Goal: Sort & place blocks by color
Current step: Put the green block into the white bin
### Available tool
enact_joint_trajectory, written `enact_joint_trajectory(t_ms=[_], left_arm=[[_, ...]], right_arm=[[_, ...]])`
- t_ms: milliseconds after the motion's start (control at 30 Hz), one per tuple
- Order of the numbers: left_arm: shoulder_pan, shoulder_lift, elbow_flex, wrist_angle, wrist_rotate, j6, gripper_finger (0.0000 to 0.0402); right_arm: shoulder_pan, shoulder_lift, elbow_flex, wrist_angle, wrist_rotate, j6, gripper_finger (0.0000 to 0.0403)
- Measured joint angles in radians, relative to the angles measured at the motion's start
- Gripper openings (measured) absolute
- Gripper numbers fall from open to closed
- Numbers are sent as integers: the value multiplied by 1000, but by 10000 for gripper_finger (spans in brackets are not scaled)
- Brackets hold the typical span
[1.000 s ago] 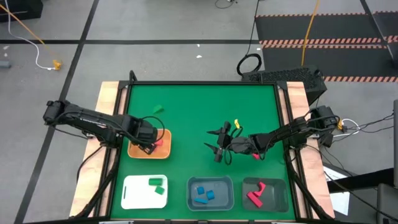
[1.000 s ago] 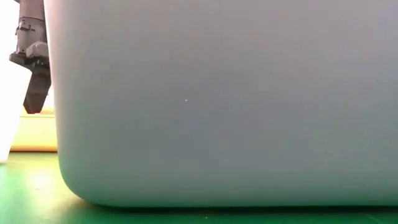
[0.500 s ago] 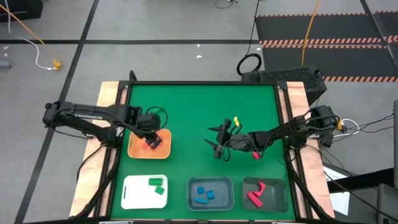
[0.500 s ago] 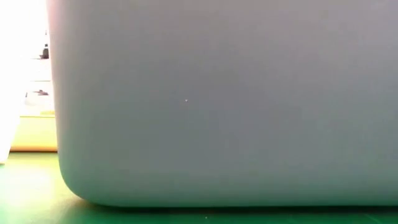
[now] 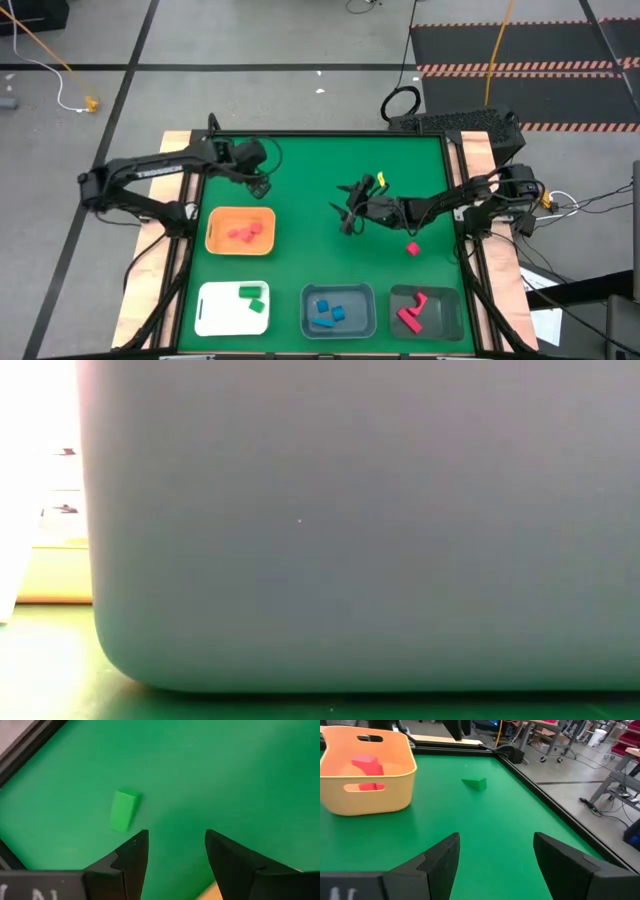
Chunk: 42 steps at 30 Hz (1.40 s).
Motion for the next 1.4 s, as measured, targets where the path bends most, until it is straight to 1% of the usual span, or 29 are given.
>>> enact_joint_trajectory(t_ms=[100,200,367,733,867,1000,1233,1400], left_arm=[[50,75,0,28,-9,72,198],[83,142,-1,67,-47,127,198],[130,217,0,112,-49,211,198],[223,331,-3,129,-50,272,198],[239,355,-33,177,-50,276,198],[252,351,-67,227,-49,275,198],[265,353,-97,238,-21,275,198],[266,353,-107,239,-19,280,198]], right_arm=[[-16,0,0,-12,-2,-1,244],[-28,0,0,-21,-1,-1,244],[-43,0,0,-36,-2,-1,244],[-71,0,0,-38,-5,-1,244],[-71,0,0,-37,-5,-2,244],[-71,0,0,-38,-6,-4,244],[-70,0,0,-38,-6,11,244],[-70,0,0,-38,-6,17,244]])
